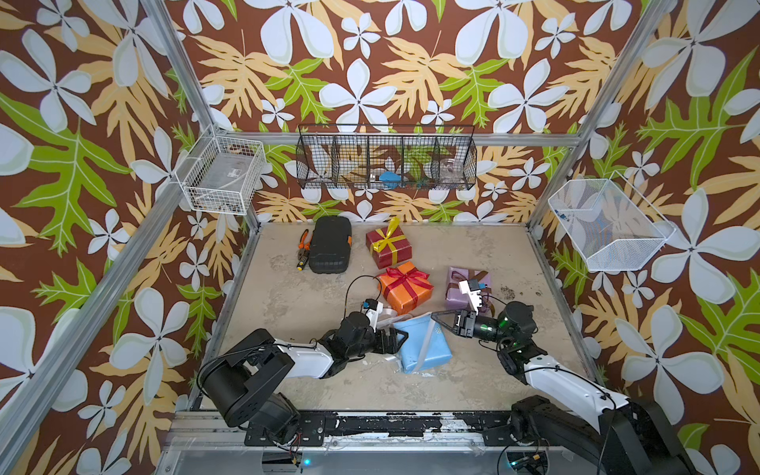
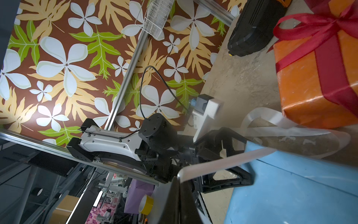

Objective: Untie the ribbon bows on the gift boxes
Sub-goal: Pull the ribbon from the gift box.

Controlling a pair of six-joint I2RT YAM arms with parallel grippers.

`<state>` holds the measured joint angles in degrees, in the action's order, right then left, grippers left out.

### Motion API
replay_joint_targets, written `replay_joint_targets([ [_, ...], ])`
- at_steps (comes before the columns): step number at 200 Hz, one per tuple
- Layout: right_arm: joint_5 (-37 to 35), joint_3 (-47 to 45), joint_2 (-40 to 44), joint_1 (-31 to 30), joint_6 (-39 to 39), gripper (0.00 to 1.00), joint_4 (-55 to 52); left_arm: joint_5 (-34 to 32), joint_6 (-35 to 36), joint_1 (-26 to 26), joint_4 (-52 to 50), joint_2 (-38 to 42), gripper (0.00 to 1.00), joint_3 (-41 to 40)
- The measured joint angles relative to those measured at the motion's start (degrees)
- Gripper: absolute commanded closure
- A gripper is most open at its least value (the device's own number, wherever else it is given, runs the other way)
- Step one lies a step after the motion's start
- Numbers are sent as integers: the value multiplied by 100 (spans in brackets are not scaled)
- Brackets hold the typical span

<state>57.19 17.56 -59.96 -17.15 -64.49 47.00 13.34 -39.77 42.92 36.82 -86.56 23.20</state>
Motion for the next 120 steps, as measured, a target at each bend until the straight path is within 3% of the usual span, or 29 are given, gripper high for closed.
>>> replay_joint_targets([
  [48, 94, 186, 136, 61, 57, 100, -212, 15, 24, 0, 13, -44, 0, 20],
  [120, -52, 227, -538, 109, 1084, 100, -673, 42, 63, 0, -621, -42, 0, 461],
])
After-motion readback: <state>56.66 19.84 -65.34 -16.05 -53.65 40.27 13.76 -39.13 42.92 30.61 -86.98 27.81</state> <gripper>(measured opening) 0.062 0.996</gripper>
